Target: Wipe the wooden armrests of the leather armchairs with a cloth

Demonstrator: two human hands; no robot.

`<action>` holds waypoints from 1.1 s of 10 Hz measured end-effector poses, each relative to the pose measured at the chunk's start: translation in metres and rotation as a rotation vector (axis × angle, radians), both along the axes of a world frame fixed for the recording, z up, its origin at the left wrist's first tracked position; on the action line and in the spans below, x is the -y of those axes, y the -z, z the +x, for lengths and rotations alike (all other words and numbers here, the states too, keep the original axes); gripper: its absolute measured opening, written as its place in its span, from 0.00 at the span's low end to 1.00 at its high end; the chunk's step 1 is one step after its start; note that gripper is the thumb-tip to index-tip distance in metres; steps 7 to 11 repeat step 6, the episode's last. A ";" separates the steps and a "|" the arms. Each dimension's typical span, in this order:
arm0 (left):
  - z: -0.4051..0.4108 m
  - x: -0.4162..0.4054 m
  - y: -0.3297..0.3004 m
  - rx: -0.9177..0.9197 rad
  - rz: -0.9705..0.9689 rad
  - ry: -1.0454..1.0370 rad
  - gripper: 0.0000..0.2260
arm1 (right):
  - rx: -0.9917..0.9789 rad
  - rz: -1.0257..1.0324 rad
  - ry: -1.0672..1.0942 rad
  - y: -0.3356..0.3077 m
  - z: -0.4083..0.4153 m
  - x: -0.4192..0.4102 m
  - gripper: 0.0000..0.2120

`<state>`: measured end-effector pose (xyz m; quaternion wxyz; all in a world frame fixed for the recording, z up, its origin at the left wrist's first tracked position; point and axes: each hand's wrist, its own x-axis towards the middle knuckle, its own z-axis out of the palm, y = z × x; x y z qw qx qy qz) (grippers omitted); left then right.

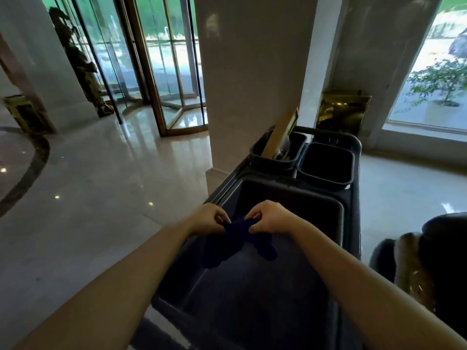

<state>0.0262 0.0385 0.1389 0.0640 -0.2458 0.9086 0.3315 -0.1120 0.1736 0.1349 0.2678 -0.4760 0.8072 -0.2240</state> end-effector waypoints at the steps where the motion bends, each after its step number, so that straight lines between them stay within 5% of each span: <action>1: -0.015 0.006 0.037 0.015 0.041 0.052 0.09 | -0.003 0.034 0.069 0.036 -0.007 -0.002 0.15; 5: -0.041 -0.037 0.173 0.217 0.300 0.221 0.11 | 0.163 0.344 0.273 0.158 0.000 -0.070 0.17; 11: -0.047 -0.037 0.177 0.250 0.374 0.203 0.12 | 0.204 0.347 0.348 0.162 -0.005 -0.075 0.17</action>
